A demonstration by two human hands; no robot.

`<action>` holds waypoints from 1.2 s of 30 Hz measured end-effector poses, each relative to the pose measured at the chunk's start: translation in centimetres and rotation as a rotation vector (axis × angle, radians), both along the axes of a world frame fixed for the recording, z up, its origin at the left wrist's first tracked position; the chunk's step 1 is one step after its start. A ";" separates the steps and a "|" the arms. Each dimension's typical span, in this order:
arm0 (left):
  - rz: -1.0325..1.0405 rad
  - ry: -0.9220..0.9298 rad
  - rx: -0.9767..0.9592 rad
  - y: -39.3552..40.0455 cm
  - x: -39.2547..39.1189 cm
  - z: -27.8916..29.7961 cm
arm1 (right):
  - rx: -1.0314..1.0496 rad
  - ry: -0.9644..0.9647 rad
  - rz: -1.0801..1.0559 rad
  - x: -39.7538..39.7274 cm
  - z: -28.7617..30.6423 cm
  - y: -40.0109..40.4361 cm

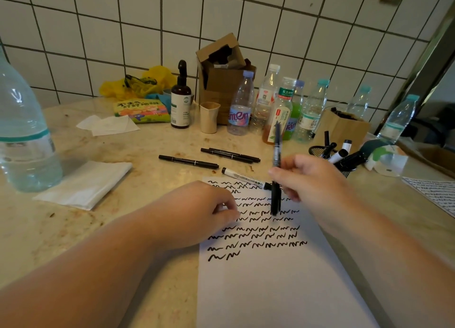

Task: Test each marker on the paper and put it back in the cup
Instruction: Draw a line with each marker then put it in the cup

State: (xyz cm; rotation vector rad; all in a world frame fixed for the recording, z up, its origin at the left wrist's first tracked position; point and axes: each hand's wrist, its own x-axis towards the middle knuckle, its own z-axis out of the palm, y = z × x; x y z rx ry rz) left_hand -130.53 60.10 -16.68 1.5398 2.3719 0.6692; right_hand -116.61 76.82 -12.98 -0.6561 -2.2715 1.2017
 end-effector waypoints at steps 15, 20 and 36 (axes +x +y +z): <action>-0.075 0.009 0.100 -0.1 2.0 1.7 | -0.473 0.274 0.263 2.6 -3.6 -2.7; -0.109 0.057 0.085 0.1 2.2 1.4 | -0.485 0.275 0.225 2.3 -3.3 -2.8; -0.053 -0.088 -0.043 -0.6 0.1 1.9 | -0.389 0.149 0.348 3.8 -2.8 -1.7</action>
